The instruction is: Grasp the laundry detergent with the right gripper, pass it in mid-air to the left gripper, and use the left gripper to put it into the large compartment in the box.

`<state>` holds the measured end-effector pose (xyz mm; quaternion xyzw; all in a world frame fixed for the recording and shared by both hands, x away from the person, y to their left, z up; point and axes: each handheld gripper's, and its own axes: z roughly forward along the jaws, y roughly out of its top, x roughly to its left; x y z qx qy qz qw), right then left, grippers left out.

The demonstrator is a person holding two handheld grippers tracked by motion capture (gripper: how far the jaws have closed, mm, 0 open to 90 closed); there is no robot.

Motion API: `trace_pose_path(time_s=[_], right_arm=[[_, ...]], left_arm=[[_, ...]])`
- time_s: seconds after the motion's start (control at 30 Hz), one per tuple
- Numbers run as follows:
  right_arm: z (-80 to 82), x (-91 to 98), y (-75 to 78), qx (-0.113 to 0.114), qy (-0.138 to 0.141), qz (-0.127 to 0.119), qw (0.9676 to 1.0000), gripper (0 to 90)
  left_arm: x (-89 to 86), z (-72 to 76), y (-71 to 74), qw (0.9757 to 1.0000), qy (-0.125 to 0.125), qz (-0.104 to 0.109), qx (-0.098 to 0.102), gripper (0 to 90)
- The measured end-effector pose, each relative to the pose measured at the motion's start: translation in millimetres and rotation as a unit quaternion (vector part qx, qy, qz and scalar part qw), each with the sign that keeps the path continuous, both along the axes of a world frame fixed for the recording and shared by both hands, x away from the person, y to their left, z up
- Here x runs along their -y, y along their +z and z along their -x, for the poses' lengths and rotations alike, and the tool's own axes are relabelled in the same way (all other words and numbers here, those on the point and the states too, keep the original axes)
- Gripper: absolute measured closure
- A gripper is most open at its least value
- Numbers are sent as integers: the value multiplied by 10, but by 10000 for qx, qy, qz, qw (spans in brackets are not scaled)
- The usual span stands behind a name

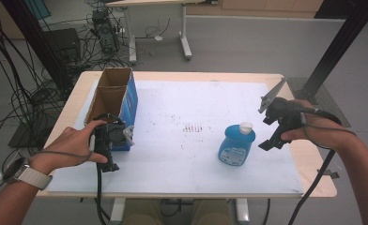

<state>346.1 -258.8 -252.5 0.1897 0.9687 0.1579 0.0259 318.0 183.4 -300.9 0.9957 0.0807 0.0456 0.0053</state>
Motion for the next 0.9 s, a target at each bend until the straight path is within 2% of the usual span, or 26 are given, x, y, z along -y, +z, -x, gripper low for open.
trace_pose_path(time_s=[0.73, 0.9], right_arm=[[26, 5, -154, 214, -53, -334, 9992, 66], [22, 3, -198, 190, -45, -355, 9992, 67]], left_arm=[[-9, 2, -12, 10000, 17, 81, 43, 94], [-9, 2, -14, 9999, -2, 102, 41, 94]])
